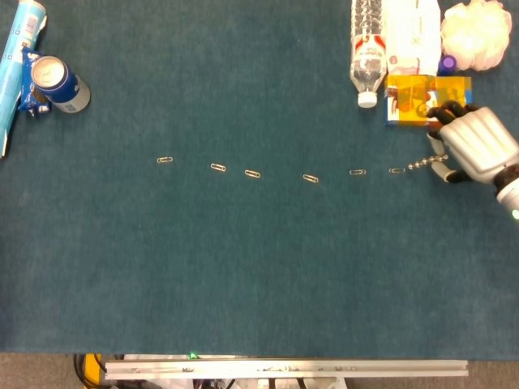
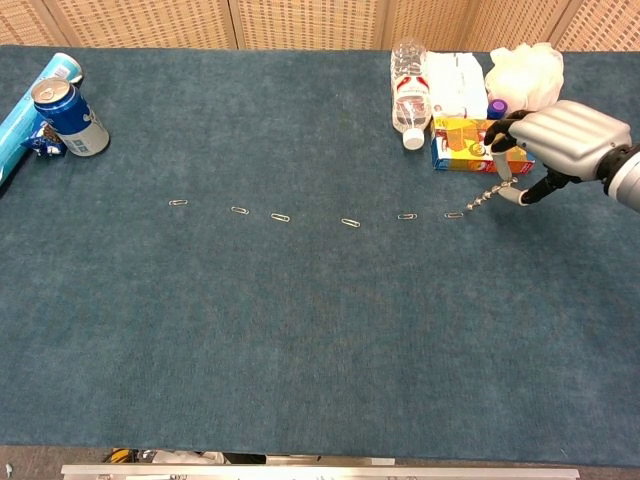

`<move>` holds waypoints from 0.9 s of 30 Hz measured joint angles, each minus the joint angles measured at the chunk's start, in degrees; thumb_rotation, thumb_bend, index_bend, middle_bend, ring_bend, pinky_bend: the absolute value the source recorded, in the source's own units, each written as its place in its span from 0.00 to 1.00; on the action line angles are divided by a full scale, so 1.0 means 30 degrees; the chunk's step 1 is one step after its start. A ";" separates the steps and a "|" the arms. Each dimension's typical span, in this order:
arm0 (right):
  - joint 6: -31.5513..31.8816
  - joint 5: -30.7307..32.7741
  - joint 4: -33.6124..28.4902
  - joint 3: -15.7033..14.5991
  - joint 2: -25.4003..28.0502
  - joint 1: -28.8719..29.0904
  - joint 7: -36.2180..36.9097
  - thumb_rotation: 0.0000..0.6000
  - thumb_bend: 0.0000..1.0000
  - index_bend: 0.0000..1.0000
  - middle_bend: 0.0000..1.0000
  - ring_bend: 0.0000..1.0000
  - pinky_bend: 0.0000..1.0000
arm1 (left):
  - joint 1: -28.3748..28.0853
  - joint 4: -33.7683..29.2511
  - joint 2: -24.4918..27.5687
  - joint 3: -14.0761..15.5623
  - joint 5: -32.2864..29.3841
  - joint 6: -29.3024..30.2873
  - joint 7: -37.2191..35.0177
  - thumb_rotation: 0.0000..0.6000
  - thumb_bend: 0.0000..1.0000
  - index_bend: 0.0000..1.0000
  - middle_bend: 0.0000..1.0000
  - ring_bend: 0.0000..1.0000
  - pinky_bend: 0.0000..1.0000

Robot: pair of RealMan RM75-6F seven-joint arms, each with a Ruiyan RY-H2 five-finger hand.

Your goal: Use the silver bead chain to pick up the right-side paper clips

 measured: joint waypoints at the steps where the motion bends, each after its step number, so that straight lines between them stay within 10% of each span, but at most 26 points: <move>1: -0.0095 0.0073 0.0070 0.0014 -0.0074 0.0080 -0.0033 1.00 0.32 0.60 0.26 0.18 0.34 | 0.0011 -0.0001 0.0013 0.0000 0.0002 0.0012 -0.0021 1.00 0.12 0.35 0.36 0.30 0.43; 27: -0.0890 0.0862 -0.0902 0.0365 -0.0728 0.1951 -0.1592 1.00 0.32 0.60 0.26 0.18 0.34 | 0.0257 -0.0065 0.0354 -0.0120 -0.0149 0.0287 -0.0534 1.00 0.12 0.35 0.36 0.30 0.43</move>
